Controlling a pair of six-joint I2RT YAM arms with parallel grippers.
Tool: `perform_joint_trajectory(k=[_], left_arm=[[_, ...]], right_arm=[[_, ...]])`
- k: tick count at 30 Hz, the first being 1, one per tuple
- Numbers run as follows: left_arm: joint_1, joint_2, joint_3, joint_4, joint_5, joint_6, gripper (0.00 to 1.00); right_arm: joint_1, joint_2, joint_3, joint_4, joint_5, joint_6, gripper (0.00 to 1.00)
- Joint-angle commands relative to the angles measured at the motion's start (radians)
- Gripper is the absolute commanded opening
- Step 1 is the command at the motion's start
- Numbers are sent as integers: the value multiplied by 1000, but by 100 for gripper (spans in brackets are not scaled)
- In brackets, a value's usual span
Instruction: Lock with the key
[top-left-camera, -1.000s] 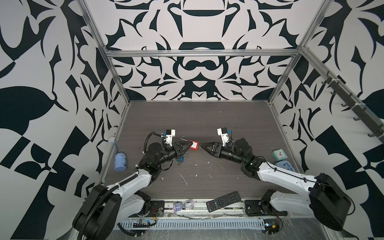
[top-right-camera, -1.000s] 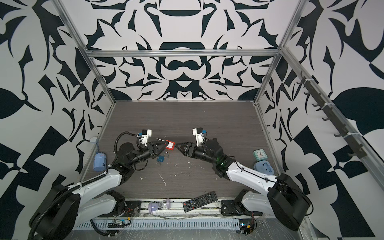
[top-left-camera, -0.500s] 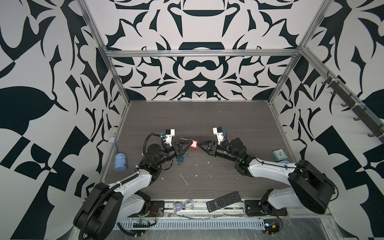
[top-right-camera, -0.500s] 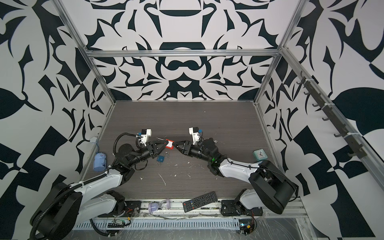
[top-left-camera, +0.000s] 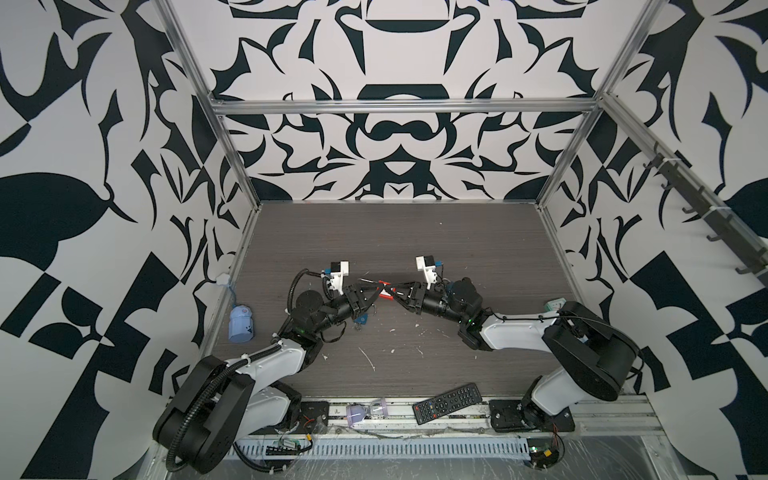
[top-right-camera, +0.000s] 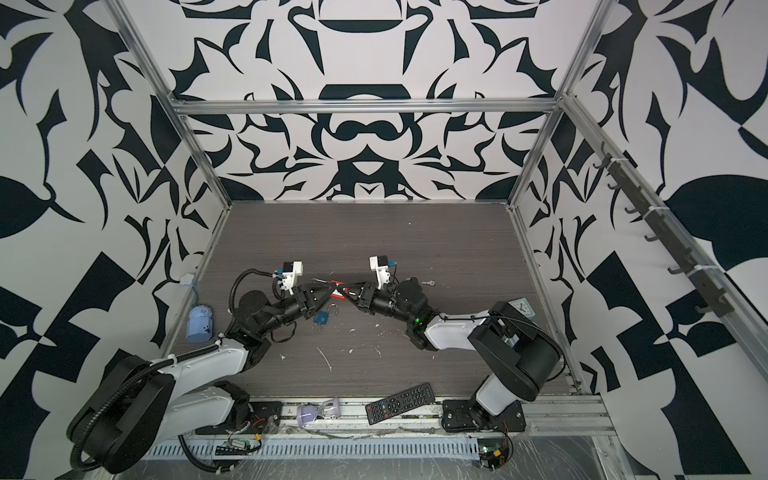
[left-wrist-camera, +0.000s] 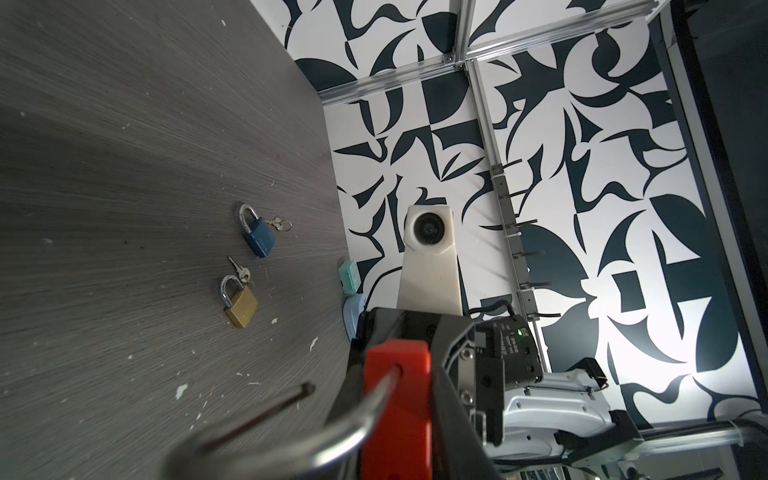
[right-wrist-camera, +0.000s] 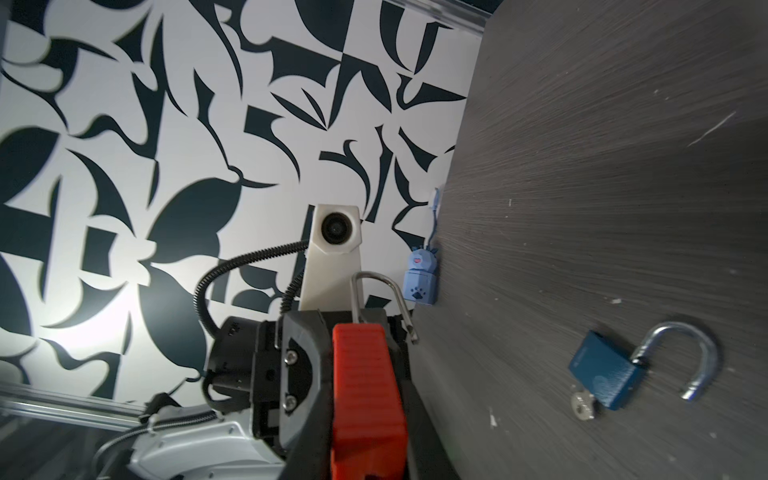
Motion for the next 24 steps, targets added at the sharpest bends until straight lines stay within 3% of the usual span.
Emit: perform_joint_trajectory(k=[1,2,6,8,9,10,17,22,24], left_arm=[[-7,13,7,72,28,-25,0],[-7,15,7,74,30,-26,0],[-6,24,14,53,49,-11,0],[-5,28,26,20,61,6,58],[-6,23,32,-18,62,16,92],[-6,15,36,-61,59,30,99],[-7,-105,91,-419,45,195,99],[-3,-241,203,-781,-17,440,99],[5,-255,243,-850,-29,520,99]], right_arm=[[17,0,21,60,-19,-33,4],[18,-1,21,60,-17,-31,0],[15,-15,20,35,-14,-33,0],[12,-34,18,-11,-9,-43,0],[7,-48,14,-37,-2,-48,0],[-1,-66,12,-66,0,-53,0],[-68,-286,-15,-452,71,-164,0],[-89,-470,48,-921,210,-299,0],[-120,-520,46,-998,195,-308,0]])
